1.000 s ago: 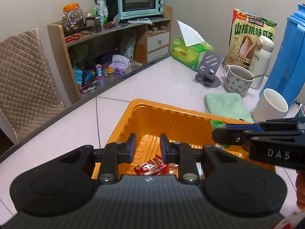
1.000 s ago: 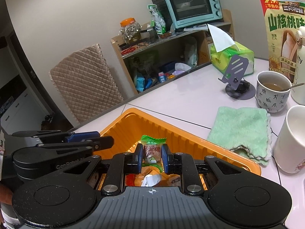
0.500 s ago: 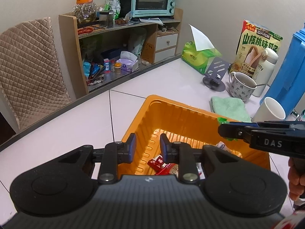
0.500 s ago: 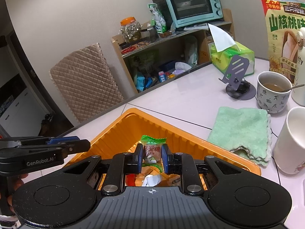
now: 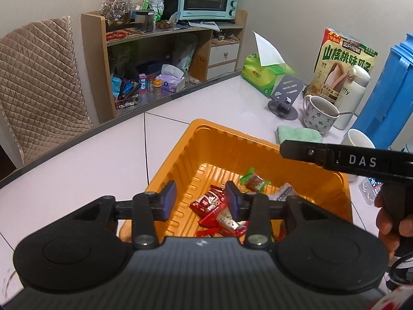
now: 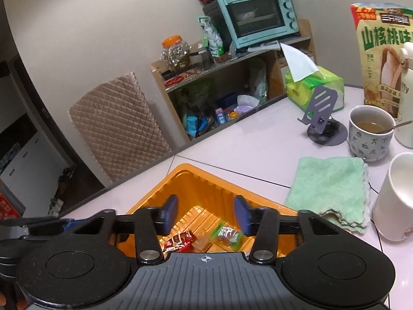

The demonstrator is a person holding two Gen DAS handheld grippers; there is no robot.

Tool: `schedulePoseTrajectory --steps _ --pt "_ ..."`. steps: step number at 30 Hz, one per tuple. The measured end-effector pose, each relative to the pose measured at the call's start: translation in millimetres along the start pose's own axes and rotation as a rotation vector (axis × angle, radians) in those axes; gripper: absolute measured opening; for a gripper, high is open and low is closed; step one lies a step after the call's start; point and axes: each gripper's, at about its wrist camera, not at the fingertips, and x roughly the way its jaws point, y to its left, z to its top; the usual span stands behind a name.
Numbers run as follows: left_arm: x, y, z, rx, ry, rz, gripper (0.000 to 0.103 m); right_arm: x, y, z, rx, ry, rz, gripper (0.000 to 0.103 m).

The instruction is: Organize snacks

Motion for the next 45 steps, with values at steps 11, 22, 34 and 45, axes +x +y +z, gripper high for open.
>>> schedulePoseTrajectory --steps 11,22,34,45 --pt "-26.1 -11.8 -8.6 -0.016 -0.006 0.0 0.052 -36.6 -1.2 -15.8 0.034 0.029 -0.034 0.076" --pt "-70.9 -18.6 -26.5 -0.027 -0.004 -0.009 0.063 -94.2 25.6 -40.8 0.02 0.018 -0.073 0.09" --pt "-142.6 -22.7 -65.4 -0.074 0.007 -0.013 0.064 -153.7 67.4 -86.8 0.014 0.026 -0.129 0.091" --pt "-221.3 -43.6 -132.7 -0.147 0.021 0.061 0.064 -208.9 90.7 -129.8 -0.021 0.092 -0.079 0.091"
